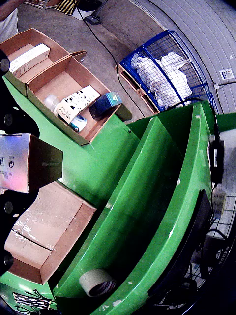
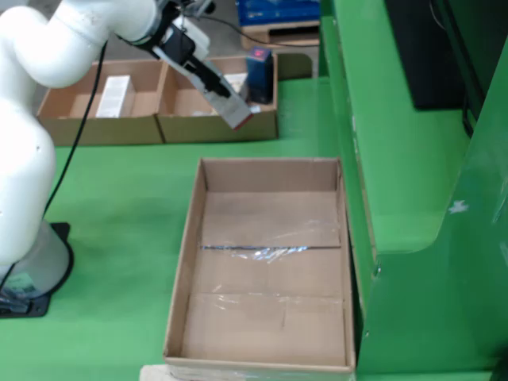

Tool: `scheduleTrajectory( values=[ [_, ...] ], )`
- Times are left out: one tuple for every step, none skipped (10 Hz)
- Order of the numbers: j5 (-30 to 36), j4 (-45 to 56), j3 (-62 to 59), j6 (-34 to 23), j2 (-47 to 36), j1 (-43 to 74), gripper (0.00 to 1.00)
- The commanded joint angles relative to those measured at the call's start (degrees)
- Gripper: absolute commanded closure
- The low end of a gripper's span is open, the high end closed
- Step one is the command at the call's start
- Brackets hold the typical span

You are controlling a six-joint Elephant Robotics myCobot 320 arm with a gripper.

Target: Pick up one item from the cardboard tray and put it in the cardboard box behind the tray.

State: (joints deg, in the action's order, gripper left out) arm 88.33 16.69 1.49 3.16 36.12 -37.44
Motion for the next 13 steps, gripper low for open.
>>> scheduleTrajectory(
  values=[
    [0.3,-0.6,-1.5,-0.2,-2.0,-1.1,1.00],
    [1.0,-0.4,-1.5,-1.1,-1.3,-2.6,1.00],
    [1.5,-0.3,-1.5,-1.8,-0.9,-3.2,1.00],
    [1.5,-0.3,-1.5,-1.8,-0.9,-3.2,1.00],
    [1.5,-0.3,-1.5,-1.8,-0.9,-3.2,1.00],
    [1.5,-0.3,-1.5,-1.8,-0.9,-3.2,1.00],
    [3.0,-0.1,-1.5,-3.8,0.6,-5.3,1.00],
    [4.4,-0.6,-1.5,-5.4,1.0,-5.1,1.00],
    [5.1,-0.8,-1.5,-6.2,1.1,-5.2,1.00],
    [5.5,-1.0,-1.5,-7.0,1.1,-5.2,1.00],
    [5.8,-0.3,-1.5,-7.6,0.7,-5.4,1.00],
    [6.2,0.0,-1.5,-8.3,0.6,-5.5,1.00],
    [6.2,0.0,-1.5,-8.3,0.6,-5.5,1.00]
  ],
)
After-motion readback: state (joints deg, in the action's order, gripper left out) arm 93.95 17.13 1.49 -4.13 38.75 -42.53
